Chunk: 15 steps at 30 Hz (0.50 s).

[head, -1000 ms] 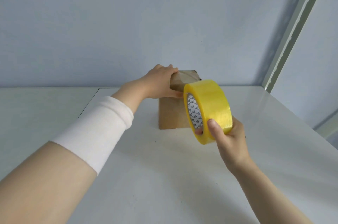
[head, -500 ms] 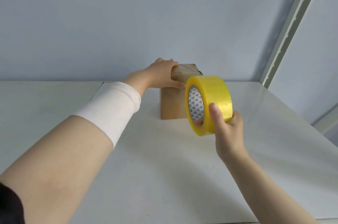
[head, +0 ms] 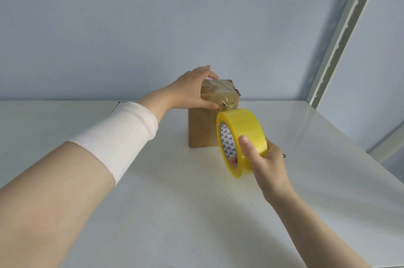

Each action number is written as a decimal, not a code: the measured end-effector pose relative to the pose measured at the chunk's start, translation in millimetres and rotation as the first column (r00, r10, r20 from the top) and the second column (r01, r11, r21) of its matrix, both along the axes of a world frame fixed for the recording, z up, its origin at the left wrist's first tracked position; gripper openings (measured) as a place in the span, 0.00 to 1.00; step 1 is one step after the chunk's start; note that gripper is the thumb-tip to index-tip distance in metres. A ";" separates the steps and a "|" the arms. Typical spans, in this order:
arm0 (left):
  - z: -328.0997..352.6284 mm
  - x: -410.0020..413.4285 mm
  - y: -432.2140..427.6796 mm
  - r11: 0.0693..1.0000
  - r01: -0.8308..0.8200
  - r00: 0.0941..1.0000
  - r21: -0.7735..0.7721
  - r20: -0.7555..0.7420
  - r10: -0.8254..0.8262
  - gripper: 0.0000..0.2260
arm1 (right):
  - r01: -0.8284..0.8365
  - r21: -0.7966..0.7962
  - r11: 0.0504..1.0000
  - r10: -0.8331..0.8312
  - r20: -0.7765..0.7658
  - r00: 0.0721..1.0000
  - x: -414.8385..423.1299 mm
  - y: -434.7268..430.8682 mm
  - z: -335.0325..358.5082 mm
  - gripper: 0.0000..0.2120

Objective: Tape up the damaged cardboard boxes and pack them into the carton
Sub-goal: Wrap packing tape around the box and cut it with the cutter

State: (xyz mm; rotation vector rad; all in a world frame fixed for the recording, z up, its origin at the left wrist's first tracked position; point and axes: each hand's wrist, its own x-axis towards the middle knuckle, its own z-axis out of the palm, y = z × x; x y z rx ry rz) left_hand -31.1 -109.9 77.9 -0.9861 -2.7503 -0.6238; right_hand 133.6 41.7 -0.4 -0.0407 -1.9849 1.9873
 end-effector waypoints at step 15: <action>-41.5 -12.3 -8.1 0.770 -0.332 0.863 0.546 0.506 0.014 0.09 | -0.008 0.207 0.978 -0.026 0.162 0.986 -50.9 10.2 99.2 0.23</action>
